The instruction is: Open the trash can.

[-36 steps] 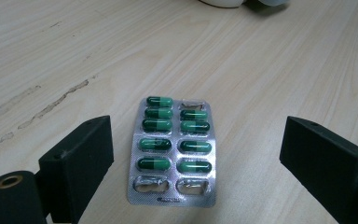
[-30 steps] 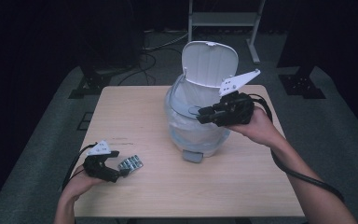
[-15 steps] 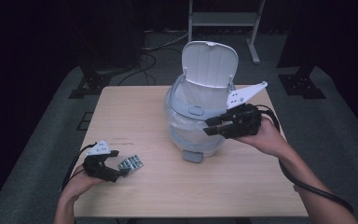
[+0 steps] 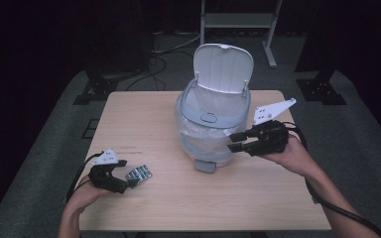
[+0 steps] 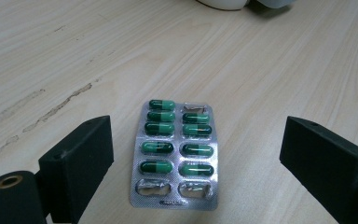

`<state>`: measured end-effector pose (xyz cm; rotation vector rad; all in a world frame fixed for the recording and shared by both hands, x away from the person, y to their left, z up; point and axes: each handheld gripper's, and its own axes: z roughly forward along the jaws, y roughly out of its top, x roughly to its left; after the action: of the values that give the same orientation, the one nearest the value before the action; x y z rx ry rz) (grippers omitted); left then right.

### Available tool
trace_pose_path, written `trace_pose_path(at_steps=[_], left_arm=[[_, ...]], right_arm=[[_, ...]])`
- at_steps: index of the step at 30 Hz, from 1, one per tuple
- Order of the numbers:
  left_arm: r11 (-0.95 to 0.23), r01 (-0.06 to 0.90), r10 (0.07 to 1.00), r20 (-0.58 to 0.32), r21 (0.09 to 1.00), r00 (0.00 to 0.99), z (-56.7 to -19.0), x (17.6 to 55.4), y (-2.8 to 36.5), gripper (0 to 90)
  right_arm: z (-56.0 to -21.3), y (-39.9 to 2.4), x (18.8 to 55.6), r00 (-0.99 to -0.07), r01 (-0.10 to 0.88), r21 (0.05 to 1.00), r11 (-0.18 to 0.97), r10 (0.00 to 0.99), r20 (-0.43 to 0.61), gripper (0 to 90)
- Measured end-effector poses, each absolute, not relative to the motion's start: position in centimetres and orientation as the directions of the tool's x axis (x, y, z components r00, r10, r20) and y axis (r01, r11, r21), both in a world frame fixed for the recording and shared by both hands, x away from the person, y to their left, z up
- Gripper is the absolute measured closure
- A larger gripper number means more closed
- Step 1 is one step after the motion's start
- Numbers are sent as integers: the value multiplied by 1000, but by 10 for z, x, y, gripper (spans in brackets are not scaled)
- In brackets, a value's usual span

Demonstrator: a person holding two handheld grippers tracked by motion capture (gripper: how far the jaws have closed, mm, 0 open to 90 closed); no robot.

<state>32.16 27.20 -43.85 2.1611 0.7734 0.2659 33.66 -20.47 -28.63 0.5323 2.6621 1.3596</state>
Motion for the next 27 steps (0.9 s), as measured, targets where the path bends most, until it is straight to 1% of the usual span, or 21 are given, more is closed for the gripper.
trace_pose_path(at_steps=[23, 27], left_arm=[[-497, 437, 606, -61, 750, 793, -441, 323, 268, 87], [-499, 432, 603, -57, 752, 796, -441, 323, 266, 87]], right_arm=[[-339, -237, 331, -905, 335, 802, 494, 405, 129, 527], [-349, -242, 329, -901, 346, 799, 492, 411, 136, 525]])
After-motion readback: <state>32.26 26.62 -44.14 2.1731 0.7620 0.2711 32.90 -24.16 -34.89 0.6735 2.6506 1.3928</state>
